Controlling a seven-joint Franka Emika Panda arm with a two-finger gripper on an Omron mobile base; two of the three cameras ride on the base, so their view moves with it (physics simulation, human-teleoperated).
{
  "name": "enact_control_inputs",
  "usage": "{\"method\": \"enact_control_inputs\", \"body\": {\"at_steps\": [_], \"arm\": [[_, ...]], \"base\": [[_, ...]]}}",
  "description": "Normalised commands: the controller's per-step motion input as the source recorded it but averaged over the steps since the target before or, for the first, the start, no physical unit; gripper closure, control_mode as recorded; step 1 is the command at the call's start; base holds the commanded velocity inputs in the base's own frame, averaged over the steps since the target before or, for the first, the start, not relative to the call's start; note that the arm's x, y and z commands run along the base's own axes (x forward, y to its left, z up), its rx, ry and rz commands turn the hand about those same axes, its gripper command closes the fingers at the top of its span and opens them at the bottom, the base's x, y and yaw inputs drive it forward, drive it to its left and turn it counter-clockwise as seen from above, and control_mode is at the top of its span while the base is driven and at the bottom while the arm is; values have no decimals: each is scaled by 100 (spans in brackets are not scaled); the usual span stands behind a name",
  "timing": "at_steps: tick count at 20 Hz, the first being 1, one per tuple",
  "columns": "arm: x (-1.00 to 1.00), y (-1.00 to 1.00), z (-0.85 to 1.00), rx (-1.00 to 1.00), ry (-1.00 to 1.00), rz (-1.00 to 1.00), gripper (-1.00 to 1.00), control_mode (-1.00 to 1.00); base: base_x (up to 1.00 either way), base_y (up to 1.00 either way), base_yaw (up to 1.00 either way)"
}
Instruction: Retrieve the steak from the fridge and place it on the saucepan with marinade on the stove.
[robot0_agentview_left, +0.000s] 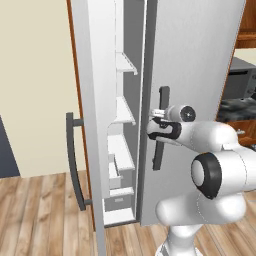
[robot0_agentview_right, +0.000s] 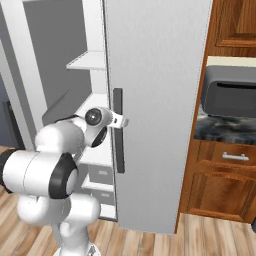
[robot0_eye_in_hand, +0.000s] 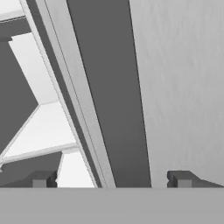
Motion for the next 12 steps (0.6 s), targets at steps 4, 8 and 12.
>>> {"method": "enact_control_inputs", "body": {"at_steps": [4,8,12], "arm": [[42,-19,0,0,0,0,-100,-100],[45,-19,-3,0,0,0,-100,-100],[43,-14,-17,0,-3,0,-100,-100]], "base": [[0,0,0],[0,0,0],[0,0,0]]}}
